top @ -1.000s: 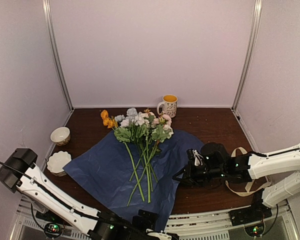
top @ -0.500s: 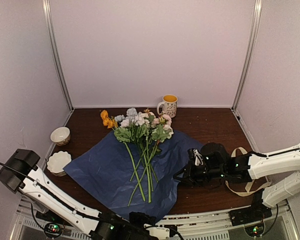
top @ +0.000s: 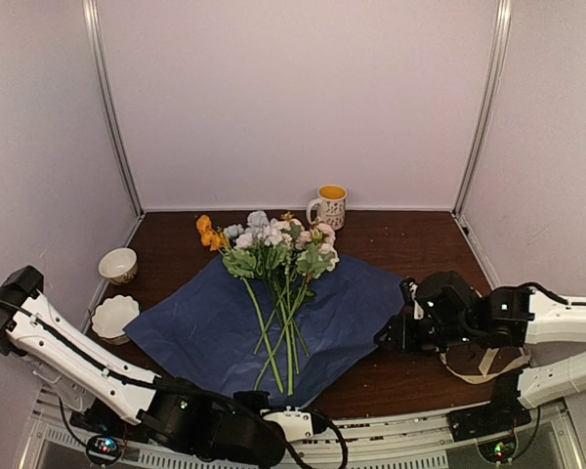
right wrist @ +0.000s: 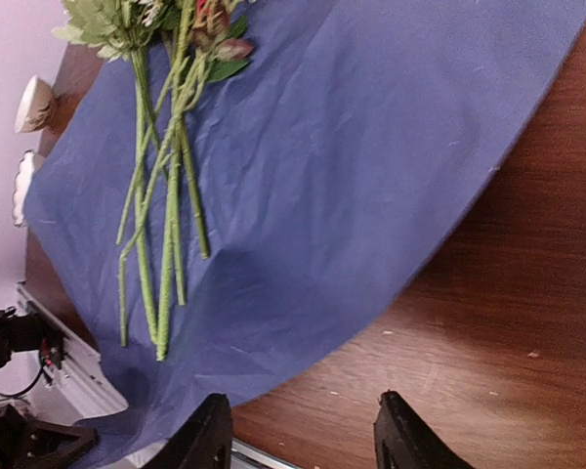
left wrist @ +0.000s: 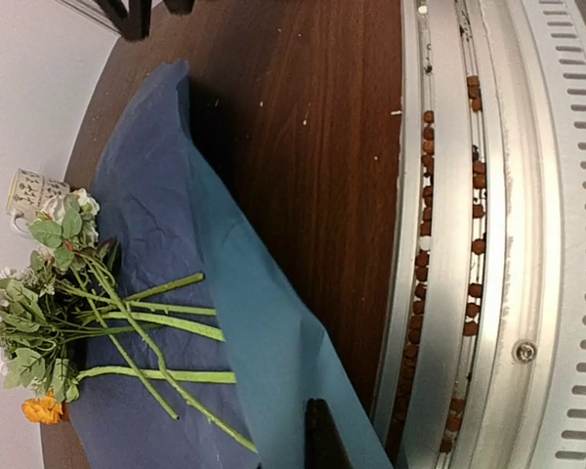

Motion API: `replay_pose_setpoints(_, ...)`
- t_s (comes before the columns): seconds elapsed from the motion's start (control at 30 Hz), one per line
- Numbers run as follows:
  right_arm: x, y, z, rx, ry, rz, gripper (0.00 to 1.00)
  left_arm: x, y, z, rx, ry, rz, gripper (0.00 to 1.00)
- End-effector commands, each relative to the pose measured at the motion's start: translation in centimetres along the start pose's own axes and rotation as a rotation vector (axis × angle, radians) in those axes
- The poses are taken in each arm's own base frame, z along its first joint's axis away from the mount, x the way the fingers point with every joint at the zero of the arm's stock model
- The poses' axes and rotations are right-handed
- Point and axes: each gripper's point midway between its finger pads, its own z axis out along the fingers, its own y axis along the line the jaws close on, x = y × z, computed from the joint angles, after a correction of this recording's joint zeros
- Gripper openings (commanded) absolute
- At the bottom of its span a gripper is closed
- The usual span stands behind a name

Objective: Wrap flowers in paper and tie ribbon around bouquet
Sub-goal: Pick up the bottom corner of the flattened wrapping paper from the center of the board, then pass from the left arm to the right

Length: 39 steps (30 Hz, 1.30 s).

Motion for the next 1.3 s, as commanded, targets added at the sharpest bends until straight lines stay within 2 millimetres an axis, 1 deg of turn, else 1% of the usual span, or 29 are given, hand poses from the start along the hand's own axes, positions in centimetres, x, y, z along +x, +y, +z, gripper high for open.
replay_pose_setpoints(0.0,-3.0,-4.0,-4.7,0.27,-0.122,-0.192,0.53,-0.6,0.7,-0.5,0.096,-0.018,-0.004,0.0)
replay_pose_setpoints(0.03,-3.7,-3.3,-5.3,0.272,-0.131,-0.236,0.53,-0.5,0.8,-0.5,0.119,-0.013,0.006,0.0)
replay_pose_setpoints(0.07,-4.2,-1.7,-5.4,0.231,-0.124,-0.279,0.51,-0.5,0.9,-0.4,0.142,-0.01,0.016,0.0)
replay_pose_setpoints(0.1,-4.2,0.4,-4.9,0.167,-0.094,-0.333,0.5,-0.5,1.1,-0.3,0.163,-0.006,0.019,0.0)
replay_pose_setpoints(0.13,-3.8,2.7,-4.2,0.08,-0.047,-0.39,0.49,-0.4,1.3,-0.2,0.185,0.002,0.023,0.0)
replay_pose_setpoints(0.17,-2.8,5.0,-3.1,-0.017,0.02,-0.447,0.49,-0.4,1.6,-0.1,0.201,0.009,0.028,0.0)
replay_pose_setpoints(0.2,-1.8,6.7,-1.9,-0.087,0.084,-0.497,0.47,-0.4,1.9,0.0,0.215,0.016,0.039,0.0)
replay_pose_setpoints(0.23,-1.1,7.7,-0.7,-0.126,0.137,-0.527,0.45,-0.2,2.2,0.0,0.228,0.026,0.052,0.0)
replay_pose_setpoints(0.3,0.4,8.9,1.7,-0.165,0.246,-0.581,0.39,-0.2,3.2,0.0,0.249,0.036,0.063,0.0)
replay_pose_setpoints(0.37,1.7,9.2,3.9,-0.168,0.338,-0.619,0.35,-0.4,4.1,0.0,0.277,0.029,0.066,0.0)
replay_pose_setpoints(0.43,2.6,8.4,5.8,-0.143,0.39,-0.637,0.32,-0.8,4.8,0.2,0.301,0.009,0.069,0.0)
replay_pose_setpoints(0.47,3.1,7.8,6.6,-0.13,0.411,-0.634,0.31,-0.8,5.3,0.4,0.304,0.006,0.063,0.0)
replay_pose_setpoints(0.6,6.3,4.7,9.5,-0.097,0.511,-0.553,0.3,-0.3,6.8,1.3,0.311,0.011,0.06,0.0)
replay_pose_setpoints(0.67,7.7,3.5,10.2,-0.096,0.548,-0.509,0.28,0.2,7.7,1.7,0.31,0.017,0.052,0.0)
replay_pose_setpoints(0.7,8.1,3.3,10.4,-0.105,0.554,-0.492,0.27,0.3,8.2,1.8,0.31,0.014,0.05,0.0)
replay_pose_setpoints(0.73,8.4,3.0,10.3,-0.105,0.559,-0.482,0.26,0.3,8.5,1.9,0.311,0.01,0.047,0.0)
replay_pose_setpoints(0.8,8.3,3.0,9.7,-0.121,0.543,-0.479,0.26,0.2,8.9,2.0,0.314,0.001,0.048,0.0)
replay_pose_setpoints(0.83,7.9,3.2,9.2,-0.134,0.523,-0.485,0.27,0.1,8.9,2.0,0.321,-0.007,0.052,0.0)
replay_pose_setpoints(0.9,6.5,4.0,8.2,-0.172,0.461,-0.496,0.31,-0.2,9.0,2.1,0.334,-0.022,0.052,0.0)
replay_pose_setpoints(1.0,4.1,5.8,6.6,-0.24,0.349,-0.521,0.37,-0.2,9.1,2.4,0.345,-0.03,0.05,0.0)
replay_pose_setpoints(1.07,3.3,7.6,5.4,-0.318,0.292,-0.55,0.42,0.0,9.4,2.7,0.34,-0.023,0.047,0.0)
replay_pose_setpoints(1.1,3.2,8.3,4.8,-0.361,0.276,-0.556,0.44,0.1,9.6,2.8,0.341,-0.022,0.042,0.0)
replay_pose_setpoints(1.13,2.7,9.8,3.7,-0.434,0.227,-0.568,0.46,0.3,9.8,2.9,0.34,-0.018,0.036,0.0)
replay_pose_setpoints(1.2,2.5,11.0,2.4,-0.528,0.174,-0.577,0.51,0.4,10.0,3.0,0.343,-0.018,0.028,0.0)
replay_pose_setpoints(1.27,2.7,11.6,1.6,-0.592,0.153,-0.58,0.57,0.5,10.2,3.1,0.339,-0.019,0.021,0.0)
